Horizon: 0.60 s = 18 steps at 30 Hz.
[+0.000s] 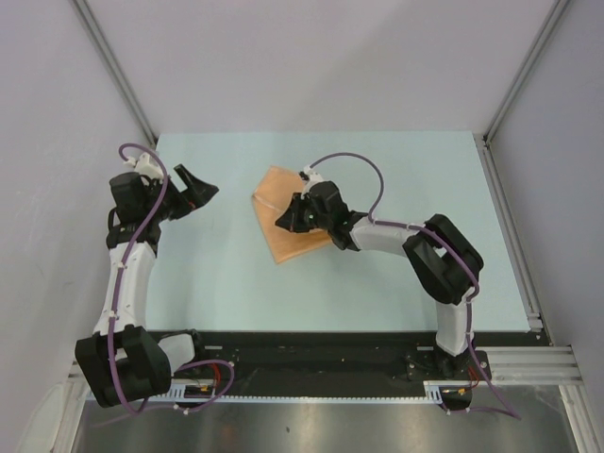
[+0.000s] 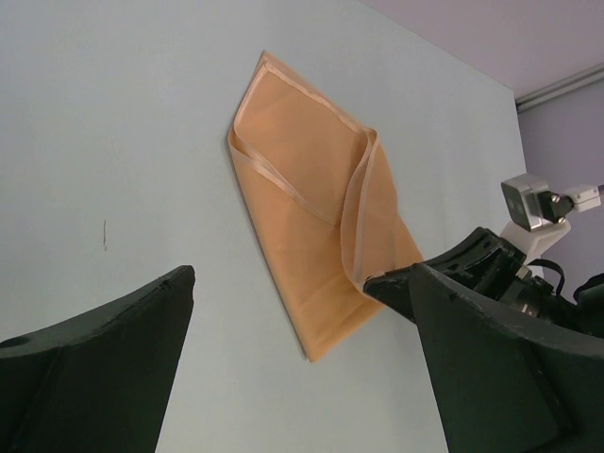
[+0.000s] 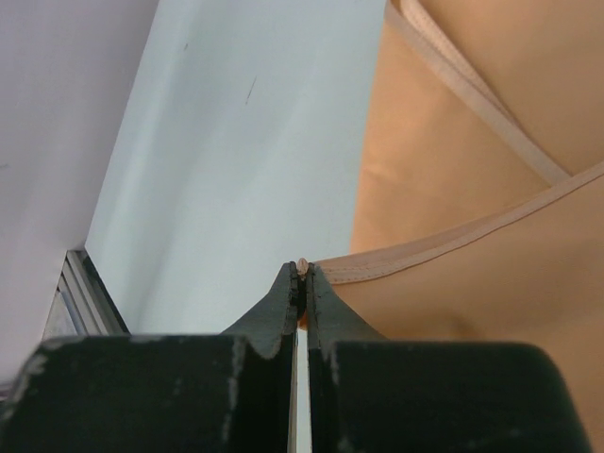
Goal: Fold the napkin, place the utensils inside, and roll it up
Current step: Fold the napkin
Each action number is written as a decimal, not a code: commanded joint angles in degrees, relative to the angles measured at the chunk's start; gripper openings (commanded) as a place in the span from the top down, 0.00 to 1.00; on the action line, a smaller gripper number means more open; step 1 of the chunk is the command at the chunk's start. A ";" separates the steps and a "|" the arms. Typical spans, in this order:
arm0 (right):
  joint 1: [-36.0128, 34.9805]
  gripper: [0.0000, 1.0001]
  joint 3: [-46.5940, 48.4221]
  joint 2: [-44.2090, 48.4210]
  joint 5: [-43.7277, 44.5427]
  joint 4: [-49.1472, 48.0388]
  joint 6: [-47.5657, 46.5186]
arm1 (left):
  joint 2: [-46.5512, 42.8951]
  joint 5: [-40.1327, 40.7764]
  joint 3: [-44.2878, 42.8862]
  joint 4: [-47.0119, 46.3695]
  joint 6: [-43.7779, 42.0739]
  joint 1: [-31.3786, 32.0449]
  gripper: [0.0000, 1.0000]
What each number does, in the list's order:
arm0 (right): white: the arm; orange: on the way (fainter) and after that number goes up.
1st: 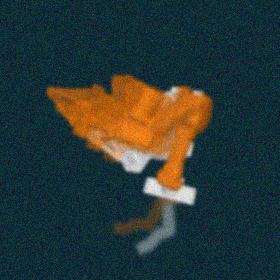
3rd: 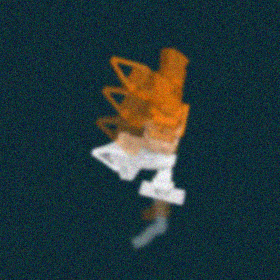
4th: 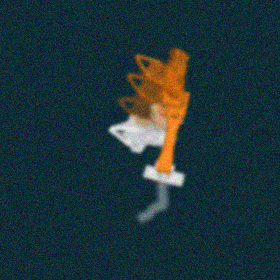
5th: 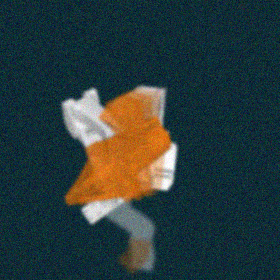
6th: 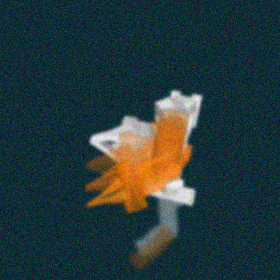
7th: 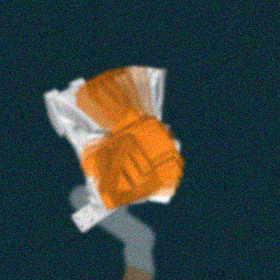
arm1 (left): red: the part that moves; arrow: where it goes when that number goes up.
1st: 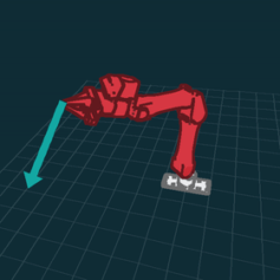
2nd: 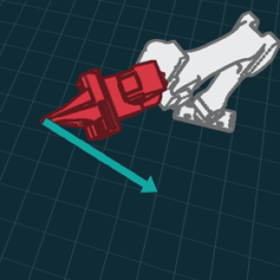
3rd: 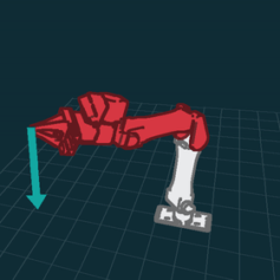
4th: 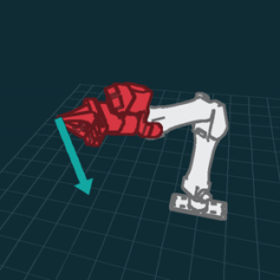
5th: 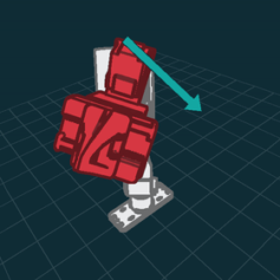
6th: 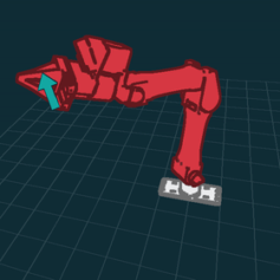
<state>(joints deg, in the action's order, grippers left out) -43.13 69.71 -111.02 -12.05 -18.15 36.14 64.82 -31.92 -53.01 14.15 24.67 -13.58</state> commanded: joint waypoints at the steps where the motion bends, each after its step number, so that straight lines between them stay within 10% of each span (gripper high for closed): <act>1: -1.95 1.00 -0.80 -1.65 -0.34 -1.89 -0.11 | -1.01 -1.74 0.54 -2.20 1.17 -0.74 0.00; 18: -5.64 0.91 -4.76 -3.85 2.04 -2.15 -0.46 | -0.48 -1.92 0.72 -2.29 1.44 -0.66 0.00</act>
<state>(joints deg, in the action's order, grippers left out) -47.97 65.04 -113.97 -10.81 -18.31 36.18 64.82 -32.25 -52.45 14.00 25.50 -13.58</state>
